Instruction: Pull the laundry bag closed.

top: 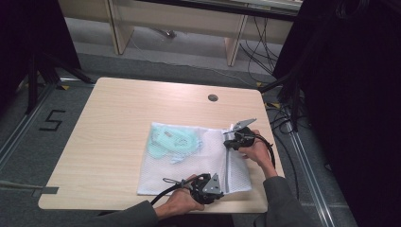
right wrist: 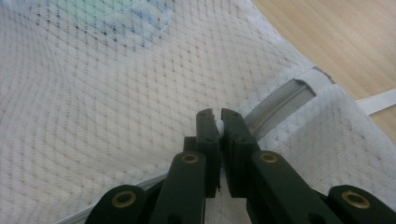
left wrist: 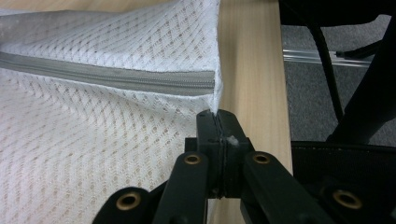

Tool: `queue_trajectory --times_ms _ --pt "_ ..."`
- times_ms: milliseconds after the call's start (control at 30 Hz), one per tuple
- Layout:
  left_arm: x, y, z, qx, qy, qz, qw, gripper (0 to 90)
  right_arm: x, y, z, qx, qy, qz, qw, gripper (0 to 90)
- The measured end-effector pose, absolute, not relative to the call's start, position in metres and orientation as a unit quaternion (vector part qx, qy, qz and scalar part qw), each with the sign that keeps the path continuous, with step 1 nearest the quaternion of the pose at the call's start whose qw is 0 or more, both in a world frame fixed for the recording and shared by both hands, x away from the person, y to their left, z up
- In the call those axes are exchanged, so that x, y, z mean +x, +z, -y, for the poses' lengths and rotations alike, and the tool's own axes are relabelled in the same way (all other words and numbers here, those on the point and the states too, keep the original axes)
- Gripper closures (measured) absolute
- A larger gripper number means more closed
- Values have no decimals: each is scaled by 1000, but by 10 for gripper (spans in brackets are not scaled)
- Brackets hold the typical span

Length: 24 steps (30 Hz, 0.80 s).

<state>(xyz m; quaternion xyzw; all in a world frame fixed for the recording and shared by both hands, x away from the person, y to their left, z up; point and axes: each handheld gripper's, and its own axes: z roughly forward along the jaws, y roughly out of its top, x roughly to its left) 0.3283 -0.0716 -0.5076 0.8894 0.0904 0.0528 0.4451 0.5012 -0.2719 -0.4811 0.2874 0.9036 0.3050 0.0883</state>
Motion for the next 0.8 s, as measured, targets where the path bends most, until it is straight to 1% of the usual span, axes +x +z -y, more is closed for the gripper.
queue_trajectory --times_ms 100,233,300,400,433,500,567,633,700,733,800 --pt "329 -506 70 891 53 -84 443 893 502 -481 272 296 302 -901 93 868" --pt "327 -507 70 889 48 -93 446 893 504 -480 271 298 297 -902 100 868" --pt "328 -507 70 889 48 -92 446 892 506 -480 270 285 302 -905 99 868" --pt "328 -507 71 888 46 -95 448 892 509 -481 271 291 304 -901 104 868" --pt "328 -507 71 888 44 -95 447 892 510 -482 272 292 304 -902 99 868" --pt "327 -507 71 888 45 -94 448 892 511 -483 274 292 305 -900 107 868" --pt "327 -508 71 889 45 -94 447 892 511 -482 274 304 304 -898 98 868" --pt "327 -507 72 889 42 -94 447 892 513 -483 275 300 307 -896 112 868" --pt "328 -507 72 888 41 -97 448 892 513 -481 276 296 299 -902 101 868" --pt "328 -507 72 887 41 -98 449 892 514 -484 276 290 309 -899 111 868" --pt "327 -507 72 889 40 -97 446 892 515 -483 274 299 304 -898 109 868"
